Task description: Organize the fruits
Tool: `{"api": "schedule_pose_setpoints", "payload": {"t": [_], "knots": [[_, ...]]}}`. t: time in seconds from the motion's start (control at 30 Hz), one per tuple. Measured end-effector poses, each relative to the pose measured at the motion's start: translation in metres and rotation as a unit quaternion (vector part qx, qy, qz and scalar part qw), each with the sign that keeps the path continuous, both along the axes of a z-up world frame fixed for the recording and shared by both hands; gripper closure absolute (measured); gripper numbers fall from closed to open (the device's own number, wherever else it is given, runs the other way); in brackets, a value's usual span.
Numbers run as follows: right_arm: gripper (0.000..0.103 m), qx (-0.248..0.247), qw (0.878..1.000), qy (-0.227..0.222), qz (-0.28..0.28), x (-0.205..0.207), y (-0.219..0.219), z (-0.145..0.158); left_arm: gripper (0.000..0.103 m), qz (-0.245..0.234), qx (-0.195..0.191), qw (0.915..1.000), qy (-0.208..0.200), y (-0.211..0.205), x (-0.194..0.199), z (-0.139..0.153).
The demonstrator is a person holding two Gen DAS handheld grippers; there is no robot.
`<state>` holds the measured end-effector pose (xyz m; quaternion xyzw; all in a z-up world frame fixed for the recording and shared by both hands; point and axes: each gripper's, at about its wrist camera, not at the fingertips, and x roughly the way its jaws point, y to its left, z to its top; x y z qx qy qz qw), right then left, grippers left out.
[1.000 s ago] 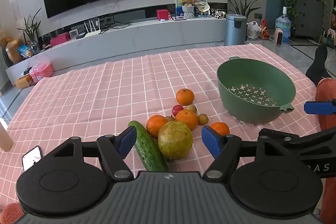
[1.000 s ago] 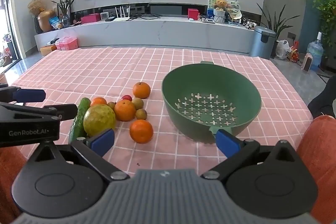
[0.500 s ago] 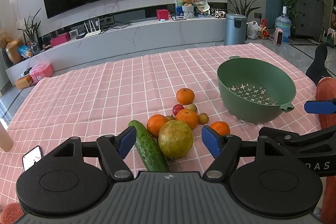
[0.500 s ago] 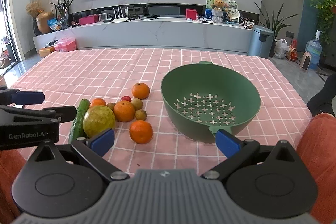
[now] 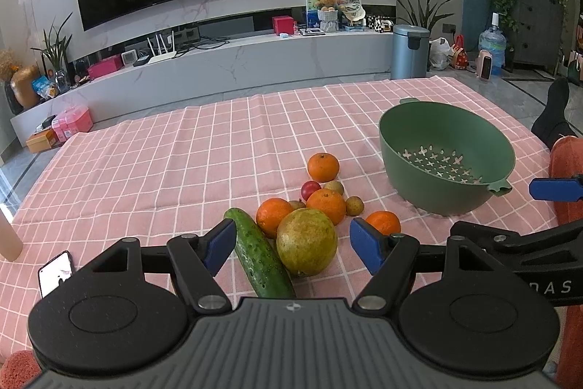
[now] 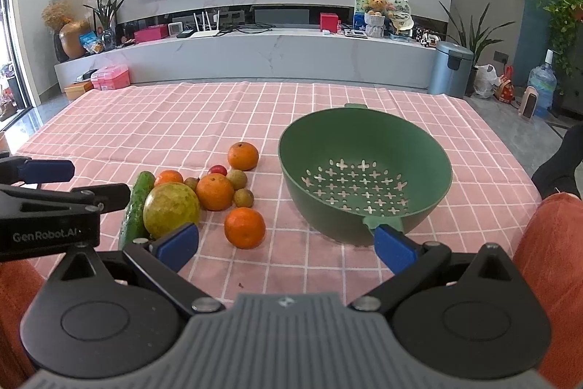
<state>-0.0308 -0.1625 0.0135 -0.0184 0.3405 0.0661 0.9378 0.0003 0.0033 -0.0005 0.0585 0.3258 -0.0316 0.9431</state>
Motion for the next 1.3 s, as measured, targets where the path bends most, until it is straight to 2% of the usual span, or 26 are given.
{"api": "schedule_pose_setpoints", "payload": {"t": [1.3], "knots": [[0.004, 0.005, 1.000, 0.011, -0.013, 0.0012, 0.0001, -0.0009, 0.019, 0.002, -0.004, 1.0000, 0.000, 0.0033, 0.0000, 0.0007]]}}
